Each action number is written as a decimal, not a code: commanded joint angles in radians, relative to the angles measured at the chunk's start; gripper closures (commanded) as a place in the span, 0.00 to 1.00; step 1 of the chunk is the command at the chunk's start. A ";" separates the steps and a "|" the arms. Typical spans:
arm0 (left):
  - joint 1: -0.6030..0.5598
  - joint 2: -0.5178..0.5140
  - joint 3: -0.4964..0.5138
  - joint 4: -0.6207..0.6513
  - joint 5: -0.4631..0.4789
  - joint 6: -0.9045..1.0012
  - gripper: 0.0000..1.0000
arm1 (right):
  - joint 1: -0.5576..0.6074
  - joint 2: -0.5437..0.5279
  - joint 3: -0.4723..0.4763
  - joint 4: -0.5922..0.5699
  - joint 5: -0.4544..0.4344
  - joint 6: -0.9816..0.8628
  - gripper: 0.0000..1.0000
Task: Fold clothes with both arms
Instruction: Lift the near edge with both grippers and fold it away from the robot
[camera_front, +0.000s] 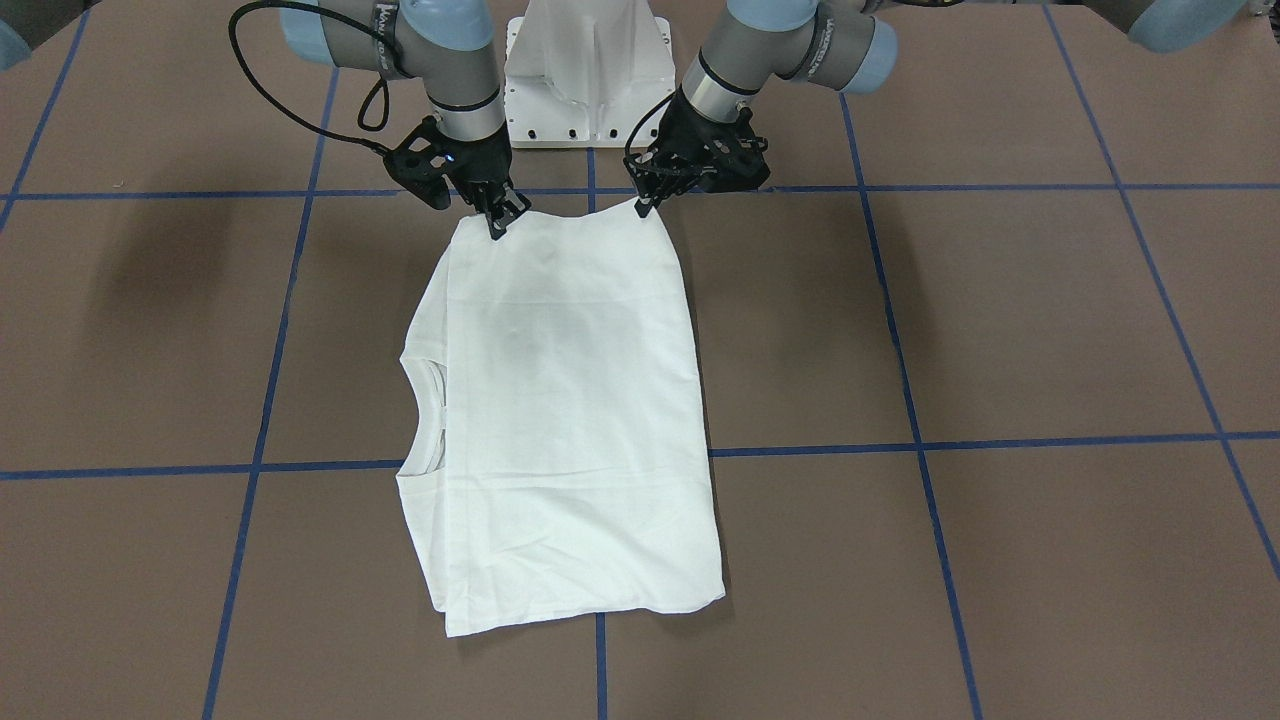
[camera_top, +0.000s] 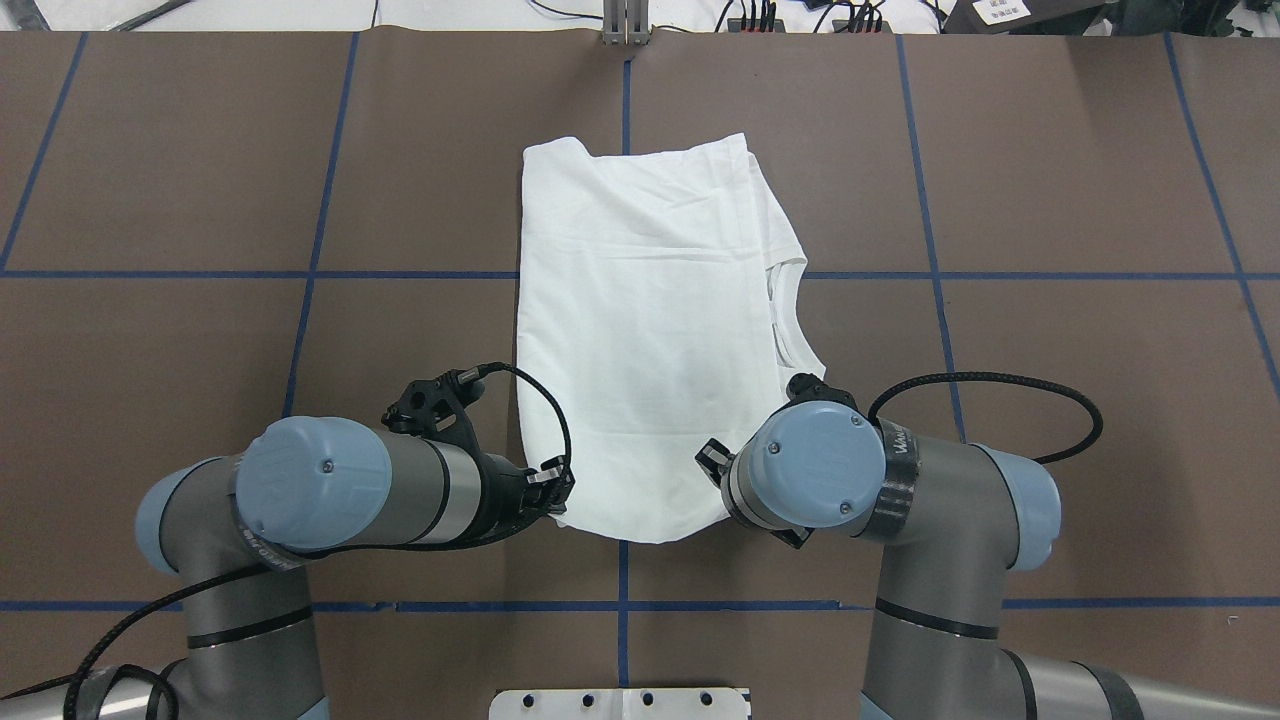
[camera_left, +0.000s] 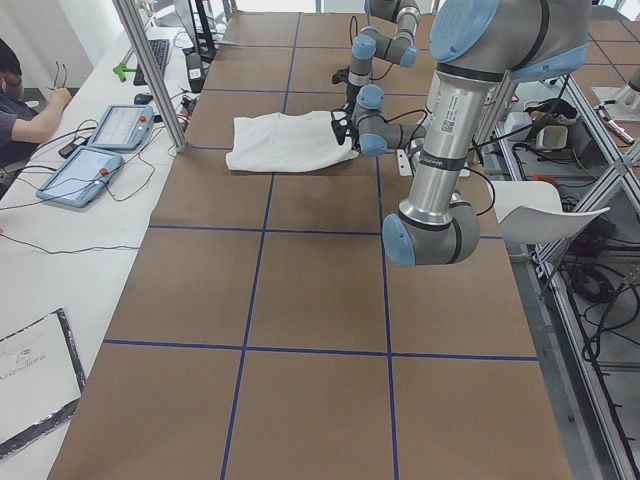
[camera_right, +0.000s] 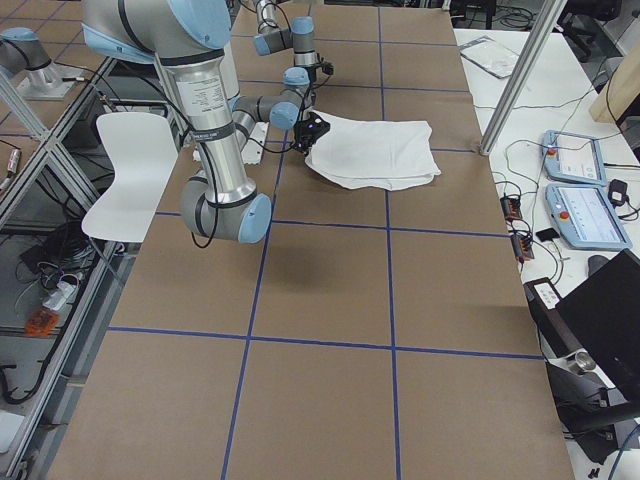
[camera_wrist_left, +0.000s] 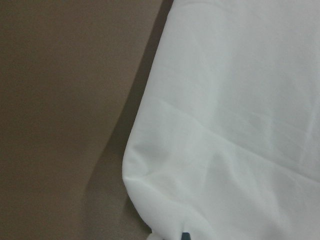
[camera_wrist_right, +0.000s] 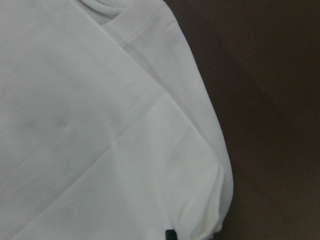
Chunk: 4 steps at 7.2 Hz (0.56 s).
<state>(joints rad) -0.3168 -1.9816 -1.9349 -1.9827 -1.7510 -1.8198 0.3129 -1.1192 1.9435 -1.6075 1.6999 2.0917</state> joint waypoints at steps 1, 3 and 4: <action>0.021 0.013 -0.157 0.161 -0.004 -0.003 1.00 | -0.027 -0.034 0.104 0.000 0.003 0.001 1.00; 0.085 0.014 -0.214 0.254 -0.005 -0.007 1.00 | -0.098 -0.034 0.162 0.000 0.041 0.001 1.00; 0.128 0.014 -0.235 0.300 -0.004 -0.016 1.00 | -0.116 -0.036 0.187 0.000 0.110 0.001 1.00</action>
<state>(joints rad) -0.2325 -1.9685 -2.1413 -1.7372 -1.7557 -1.8286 0.2245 -1.1531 2.0989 -1.6076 1.7484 2.0923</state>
